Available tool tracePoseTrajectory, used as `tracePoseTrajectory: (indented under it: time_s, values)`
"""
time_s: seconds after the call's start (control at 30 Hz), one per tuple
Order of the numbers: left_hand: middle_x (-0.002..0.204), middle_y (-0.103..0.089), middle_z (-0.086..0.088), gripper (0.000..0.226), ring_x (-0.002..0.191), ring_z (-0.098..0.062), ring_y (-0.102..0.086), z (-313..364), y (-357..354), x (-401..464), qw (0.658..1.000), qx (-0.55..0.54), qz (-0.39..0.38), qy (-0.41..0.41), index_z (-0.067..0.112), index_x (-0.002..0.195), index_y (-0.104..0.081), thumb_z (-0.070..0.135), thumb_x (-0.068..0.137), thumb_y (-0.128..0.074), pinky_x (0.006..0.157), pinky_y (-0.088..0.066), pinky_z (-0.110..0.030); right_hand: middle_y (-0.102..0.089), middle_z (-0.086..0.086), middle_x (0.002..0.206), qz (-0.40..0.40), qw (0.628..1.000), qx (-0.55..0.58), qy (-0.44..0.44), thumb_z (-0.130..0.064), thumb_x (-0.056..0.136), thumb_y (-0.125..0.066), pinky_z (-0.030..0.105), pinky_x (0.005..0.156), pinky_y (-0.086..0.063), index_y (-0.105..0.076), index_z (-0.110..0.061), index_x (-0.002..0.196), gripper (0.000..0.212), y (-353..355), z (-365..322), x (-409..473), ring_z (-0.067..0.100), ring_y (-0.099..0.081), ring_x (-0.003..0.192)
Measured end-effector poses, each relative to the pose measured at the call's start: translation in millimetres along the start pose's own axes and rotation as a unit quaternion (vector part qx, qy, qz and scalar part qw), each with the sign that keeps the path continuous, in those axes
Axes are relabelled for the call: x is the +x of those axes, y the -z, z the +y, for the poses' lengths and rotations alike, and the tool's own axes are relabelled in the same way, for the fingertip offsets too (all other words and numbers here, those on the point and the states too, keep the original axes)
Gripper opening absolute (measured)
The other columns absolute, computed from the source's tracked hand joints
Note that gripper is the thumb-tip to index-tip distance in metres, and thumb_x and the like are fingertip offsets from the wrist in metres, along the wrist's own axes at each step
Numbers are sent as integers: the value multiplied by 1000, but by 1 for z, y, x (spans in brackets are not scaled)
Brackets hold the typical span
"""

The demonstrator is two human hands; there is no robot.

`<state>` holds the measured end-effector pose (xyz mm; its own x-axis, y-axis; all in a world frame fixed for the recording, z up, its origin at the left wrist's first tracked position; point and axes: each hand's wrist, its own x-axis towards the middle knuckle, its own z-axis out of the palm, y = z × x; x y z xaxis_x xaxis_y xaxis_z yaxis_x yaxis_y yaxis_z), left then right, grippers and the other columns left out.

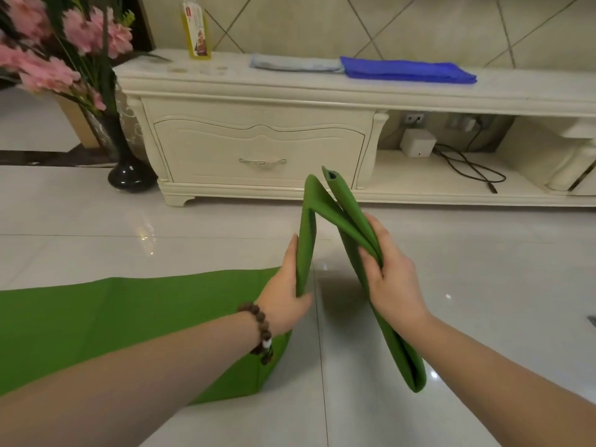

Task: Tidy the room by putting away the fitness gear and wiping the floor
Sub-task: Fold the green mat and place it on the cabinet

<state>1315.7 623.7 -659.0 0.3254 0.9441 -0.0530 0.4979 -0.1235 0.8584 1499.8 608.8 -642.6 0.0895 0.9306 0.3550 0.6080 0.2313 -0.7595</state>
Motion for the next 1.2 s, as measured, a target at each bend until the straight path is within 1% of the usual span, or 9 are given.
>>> tracePoseTrajectory:
  time_s: [0.17, 0.27, 0.43, 0.57, 0.7, 0.83, 0.93, 1.1, 1.2]
  values:
    - [144, -42, 11, 83, 122, -6, -49, -22, 18, -13, 999, -41, 9, 3, 37, 152, 4, 3, 95, -46, 100, -40, -23, -53, -4, 134, -36, 999, 11, 22, -17, 98, -46, 34, 106, -41, -28, -36, 146, 55, -30, -21, 15, 11, -50, 123]
    - [148, -37, 16, 83, 134, -1, -39, -24, 33, -8, 993, -111, 28, -26, 39, 152, -5, 1, 93, -49, 111, -38, -38, -51, -6, 138, -89, 994, 30, 46, -20, 99, -46, 29, 107, -40, -25, -37, 147, 56, -57, -44, 22, 8, -49, 124]
    - [132, -48, 18, 93, 111, -9, -61, -29, 64, -18, 977, -211, 17, -17, 50, 145, -13, -14, 87, -44, 87, -56, -35, -54, -10, 129, -165, 984, 42, 58, -31, 98, -45, 31, 102, -44, -13, -47, 147, 60, -108, -75, 25, 8, -54, 114]
    - [116, -55, 32, 87, 103, -9, -65, -47, 95, -32, 969, -245, 2, 36, 69, 119, -28, -13, 91, -41, 79, -58, -39, -51, -17, 128, -247, 966, 28, 64, -37, 88, -63, 17, 98, -40, -2, -51, 146, 85, -129, -86, 27, -3, -51, 110]
    - [135, -53, 17, 65, 110, -14, -64, -65, 126, -43, 956, -286, 29, 59, 42, 126, -48, -13, 91, -43, 84, -57, -40, -53, -12, 123, -260, 962, 0, 77, -20, 85, -68, -2, 75, -38, -2, -48, 148, 95, -151, -87, 23, -16, -52, 87]
    - [121, -65, -5, 34, 104, -27, -67, -65, 151, -49, 898, -415, 105, 101, 12, 122, -59, 17, 88, -60, 84, -55, -52, -40, 0, 148, -263, 961, -8, 83, -11, 85, -60, 33, 104, -43, -2, -47, 147, 92, -175, -86, 6, 16, -46, 128]
    - [109, -69, -10, 67, 97, -32, -68, -65, 160, -44, 848, -447, 211, 192, 9, 117, -60, 50, 65, -75, 73, -57, -54, -16, -4, 159, -305, 944, -45, 114, -10, 86, -57, 45, 116, -24, 1, -45, 148, 91, -184, -79, -7, 16, -16, 146]
    - [91, -68, -12, 14, 77, -27, -68, -74, 158, -38, 841, -370, 306, 251, 10, 89, -59, 16, 84, -71, 62, -59, -45, -1, -13, 159, -305, 926, -146, 164, -30, 89, -60, 44, 119, -17, 15, -51, 142, 94, -182, -63, -27, 10, -2, 146]
    - [88, -67, -10, 9, 75, -23, -68, -73, 159, -36, 846, -370, 322, 210, 13, 82, -59, 7, 87, -64, 62, -60, -43, 3, -9, 160, -270, 932, -219, 100, -44, 82, -67, 47, 118, -17, 28, -55, 133, 109, -175, -35, -52, 14, 0, 147]
